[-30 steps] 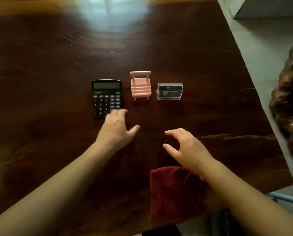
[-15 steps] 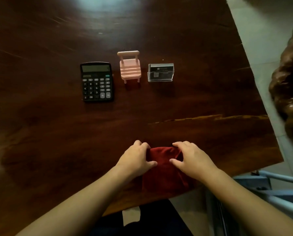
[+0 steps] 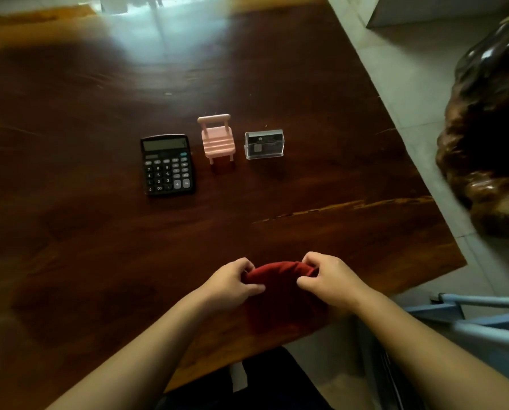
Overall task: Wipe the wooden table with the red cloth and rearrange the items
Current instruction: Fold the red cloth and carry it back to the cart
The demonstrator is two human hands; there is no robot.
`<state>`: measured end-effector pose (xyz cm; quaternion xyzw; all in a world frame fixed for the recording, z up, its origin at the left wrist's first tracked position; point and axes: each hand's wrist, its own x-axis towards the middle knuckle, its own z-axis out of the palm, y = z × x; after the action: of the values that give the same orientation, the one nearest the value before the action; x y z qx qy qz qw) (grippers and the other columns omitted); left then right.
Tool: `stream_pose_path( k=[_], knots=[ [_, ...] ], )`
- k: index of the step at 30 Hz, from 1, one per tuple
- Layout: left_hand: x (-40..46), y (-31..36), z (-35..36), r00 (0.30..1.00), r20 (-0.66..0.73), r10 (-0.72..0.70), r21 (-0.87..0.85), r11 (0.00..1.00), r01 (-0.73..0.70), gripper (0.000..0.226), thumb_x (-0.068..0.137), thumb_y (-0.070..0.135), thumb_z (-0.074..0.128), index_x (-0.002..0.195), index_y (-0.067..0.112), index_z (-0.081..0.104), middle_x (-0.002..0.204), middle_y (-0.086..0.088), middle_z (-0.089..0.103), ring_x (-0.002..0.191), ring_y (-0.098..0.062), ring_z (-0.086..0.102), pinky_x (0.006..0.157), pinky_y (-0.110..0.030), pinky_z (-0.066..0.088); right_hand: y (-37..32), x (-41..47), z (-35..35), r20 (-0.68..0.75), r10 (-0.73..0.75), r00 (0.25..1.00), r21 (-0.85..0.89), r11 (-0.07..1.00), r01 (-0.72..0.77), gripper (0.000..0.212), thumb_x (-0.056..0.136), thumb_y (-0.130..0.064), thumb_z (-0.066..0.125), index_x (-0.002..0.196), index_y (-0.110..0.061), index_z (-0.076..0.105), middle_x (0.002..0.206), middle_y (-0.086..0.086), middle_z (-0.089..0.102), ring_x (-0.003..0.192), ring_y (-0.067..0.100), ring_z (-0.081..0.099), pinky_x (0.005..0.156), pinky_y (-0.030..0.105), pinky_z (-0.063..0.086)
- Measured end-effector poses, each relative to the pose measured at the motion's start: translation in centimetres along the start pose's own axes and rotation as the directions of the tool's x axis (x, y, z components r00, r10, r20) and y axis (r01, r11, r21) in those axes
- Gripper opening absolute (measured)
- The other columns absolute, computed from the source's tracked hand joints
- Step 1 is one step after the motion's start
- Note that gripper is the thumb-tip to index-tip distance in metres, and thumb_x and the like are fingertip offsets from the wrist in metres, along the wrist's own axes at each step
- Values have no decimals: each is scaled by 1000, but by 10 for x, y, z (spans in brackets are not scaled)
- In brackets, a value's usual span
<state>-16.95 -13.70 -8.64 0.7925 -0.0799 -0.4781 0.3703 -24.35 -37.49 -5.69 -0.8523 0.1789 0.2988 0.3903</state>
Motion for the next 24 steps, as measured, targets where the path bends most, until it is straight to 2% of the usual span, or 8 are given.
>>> stream_pose_path(
  k=[4, 6, 8, 11, 13, 16, 21, 24],
  knots=[
    [-41, -7, -27, 999, 4, 48, -306, 951, -44, 32, 82, 36, 80, 108, 23, 66, 105, -5, 74, 91, -16, 73, 81, -33, 60, -27, -33, 7, -15, -34, 999, 144, 989, 36, 7, 84, -26, 70, 86, -25, 64, 83, 2, 69, 78, 20, 69, 71, 40, 60],
    [-63, -11, -43, 997, 32, 68, -495, 868, -44, 40, 80, 34, 79, 114, 15, 70, 111, -11, 75, 100, -22, 73, 90, -40, 58, -42, -50, 13, -49, -58, 997, 222, 973, 67, 6, 85, -24, 71, 87, -25, 66, 84, 2, 70, 79, 18, 69, 70, 35, 59],
    [-87, -11, -60, 989, 94, 113, -607, 794, -33, 33, 85, 32, 75, 113, 14, 75, 117, -15, 73, 109, -28, 70, 91, -40, 57, -61, -69, 21, -88, -81, 993, 312, 944, 105, 5, 86, -26, 71, 88, -29, 68, 86, 1, 72, 81, 14, 71, 70, 28, 58],
    [-115, -8, -79, 982, 107, 153, -684, 729, -38, 27, 88, 31, 72, 110, 16, 77, 120, -16, 72, 112, -31, 68, 85, -38, 59, -85, -95, 31, -127, -108, 986, 429, 890, 153, 6, 88, -28, 71, 93, -29, 70, 91, 2, 74, 89, 18, 72, 80, 34, 59],
    [-129, -5, -87, 979, 103, 175, -732, 680, -44, 30, 90, 31, 71, 114, 14, 75, 124, -18, 69, 116, -34, 66, 88, -43, 57, -99, -112, 35, -156, -130, 979, 494, 848, 191, 11, 88, -31, 71, 98, -27, 70, 96, 5, 75, 94, 20, 72, 84, 37, 59],
    [-146, 6, -94, 970, 114, 217, -774, 632, -50, 37, 89, 34, 73, 120, 15, 71, 130, -19, 66, 120, -36, 63, 91, -47, 55, -112, -139, 36, -224, -131, 966, 585, 775, 240, 11, 91, -29, 70, 101, -25, 69, 98, 6, 75, 95, 22, 73, 84, 35, 60],
    [-155, 40, -77, 949, 159, 272, -766, 640, -56, 55, 71, 45, 88, 120, 24, 72, 129, -14, 67, 118, -36, 64, 87, -51, 56, -107, -188, 24, -366, -73, 928, 680, 660, 320, 13, 92, -25, 70, 105, -23, 70, 102, 6, 75, 100, 22, 72, 82, 30, 58],
    [-157, 72, -52, 931, 218, 294, -751, 659, -32, 48, 72, 45, 86, 115, 28, 74, 126, -13, 69, 115, -36, 66, 83, -51, 57, -89, -221, 14, -445, -7, 896, 712, 604, 358, 14, 93, -22, 69, 106, -23, 72, 102, 6, 76, 100, 22, 72, 79, 26, 57]
  ],
)
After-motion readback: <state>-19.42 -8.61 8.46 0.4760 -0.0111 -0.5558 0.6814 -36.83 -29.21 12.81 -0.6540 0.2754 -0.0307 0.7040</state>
